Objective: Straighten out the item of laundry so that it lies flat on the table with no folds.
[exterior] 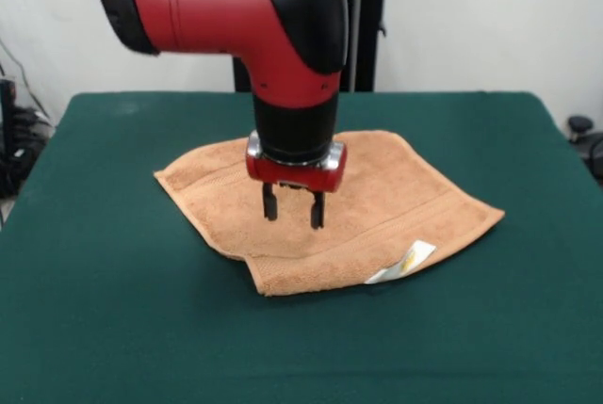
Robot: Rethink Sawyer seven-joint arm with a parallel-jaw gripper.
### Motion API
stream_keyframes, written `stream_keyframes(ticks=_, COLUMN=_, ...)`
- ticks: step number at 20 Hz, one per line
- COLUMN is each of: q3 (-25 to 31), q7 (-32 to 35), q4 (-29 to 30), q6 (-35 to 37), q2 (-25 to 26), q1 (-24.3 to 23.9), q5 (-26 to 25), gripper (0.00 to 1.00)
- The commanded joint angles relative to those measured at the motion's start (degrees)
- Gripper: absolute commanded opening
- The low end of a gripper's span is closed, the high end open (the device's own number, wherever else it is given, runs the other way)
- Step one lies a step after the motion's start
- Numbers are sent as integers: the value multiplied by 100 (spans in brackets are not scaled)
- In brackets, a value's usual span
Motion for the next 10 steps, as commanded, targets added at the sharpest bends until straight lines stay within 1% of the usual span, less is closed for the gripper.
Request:
stream_keyframes(ticks=1, q3=57, q7=341, q4=-425, q6=-163, q2=726, q1=275, q5=-74, gripper=100)
stream_keyframes(ticks=4, q3=96, q7=149, q4=-747, q6=-174, q2=908, q1=232, q5=-110, gripper=100)
stream_keyframes(ticks=6, q3=156, q7=-87, q4=-1003, q6=-55, q2=1003, q1=167, q5=-158, gripper=100)
stream_keyframes(ticks=10, q3=345, q7=-572, q4=-1562, q6=128, q2=1364, q1=-9, q5=-271, gripper=100)
